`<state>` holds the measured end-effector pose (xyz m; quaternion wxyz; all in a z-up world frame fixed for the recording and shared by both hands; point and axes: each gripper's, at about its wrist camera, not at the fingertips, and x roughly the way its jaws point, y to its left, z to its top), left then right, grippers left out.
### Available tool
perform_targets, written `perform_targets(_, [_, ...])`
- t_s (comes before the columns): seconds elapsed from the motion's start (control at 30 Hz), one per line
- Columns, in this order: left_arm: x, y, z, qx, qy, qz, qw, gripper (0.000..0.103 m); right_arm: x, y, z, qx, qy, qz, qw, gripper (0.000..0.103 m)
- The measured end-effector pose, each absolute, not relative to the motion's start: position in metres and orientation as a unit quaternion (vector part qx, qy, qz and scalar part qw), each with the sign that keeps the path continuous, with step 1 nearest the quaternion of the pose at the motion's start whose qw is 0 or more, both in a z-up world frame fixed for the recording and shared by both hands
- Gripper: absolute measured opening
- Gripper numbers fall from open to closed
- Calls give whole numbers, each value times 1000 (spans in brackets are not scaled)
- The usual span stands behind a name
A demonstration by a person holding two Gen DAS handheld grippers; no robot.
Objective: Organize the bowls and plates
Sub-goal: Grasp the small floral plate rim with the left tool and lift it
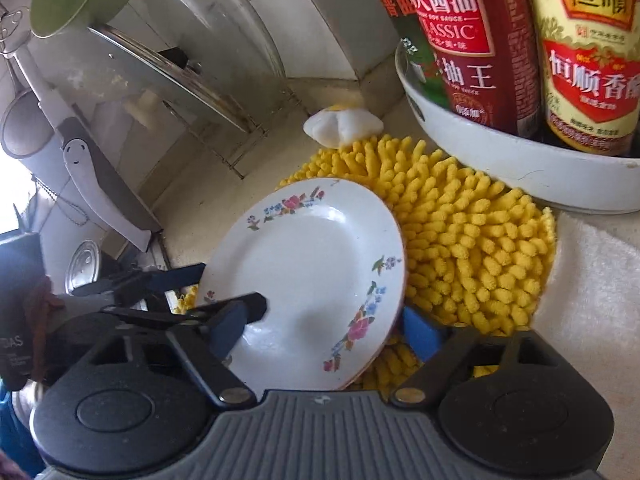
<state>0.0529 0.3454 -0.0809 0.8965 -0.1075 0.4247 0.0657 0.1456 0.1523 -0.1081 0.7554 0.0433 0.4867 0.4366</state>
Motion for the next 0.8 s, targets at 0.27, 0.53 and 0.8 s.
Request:
perform_targets(0.27, [67,349,-90,-118,433,42,893,98,157,156,-119,65,503,443,739,89])
perform_targets(0.53, [67,345,-82,-121,429,44,894,96,149,143,-104,71,511,425,744,87])
perform_targets(0.8, [69,321,-81,-125,434,15,892,95,155,109,-102,64,530,387,752,88])
